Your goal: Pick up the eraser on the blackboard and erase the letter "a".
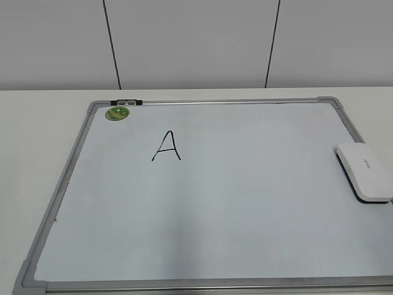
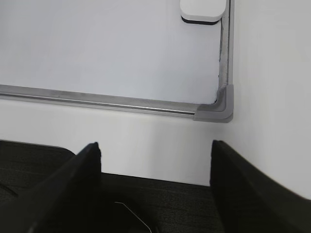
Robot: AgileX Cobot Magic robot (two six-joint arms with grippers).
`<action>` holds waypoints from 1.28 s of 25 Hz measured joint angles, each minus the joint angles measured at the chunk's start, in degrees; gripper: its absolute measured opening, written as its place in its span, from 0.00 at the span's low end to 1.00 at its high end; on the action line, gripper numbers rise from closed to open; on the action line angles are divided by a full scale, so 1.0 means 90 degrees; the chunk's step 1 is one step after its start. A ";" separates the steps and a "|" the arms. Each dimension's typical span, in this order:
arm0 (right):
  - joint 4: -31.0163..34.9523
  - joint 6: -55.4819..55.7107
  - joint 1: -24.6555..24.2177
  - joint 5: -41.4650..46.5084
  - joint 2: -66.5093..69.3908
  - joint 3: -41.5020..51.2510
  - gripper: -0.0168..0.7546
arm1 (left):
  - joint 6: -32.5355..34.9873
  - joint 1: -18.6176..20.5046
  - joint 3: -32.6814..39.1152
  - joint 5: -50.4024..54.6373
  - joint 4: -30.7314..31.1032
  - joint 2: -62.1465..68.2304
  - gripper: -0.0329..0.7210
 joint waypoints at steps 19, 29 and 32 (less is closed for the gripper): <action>0.0000 0.0000 -0.0602 0.0000 -0.1371 0.0000 0.70 | 0.0010 0.1054 0.0005 -0.0011 -0.0014 -0.1046 0.49; -0.0013 0.0000 -0.0712 0.0000 -0.1883 0.0000 0.70 | 0.0010 0.1342 0.0031 -0.0011 -0.0014 -0.1067 0.49; -0.0013 0.0000 -0.0712 0.0000 -0.1883 0.0000 0.70 | 0.0010 0.1342 0.0031 -0.0011 -0.0014 -0.1067 0.49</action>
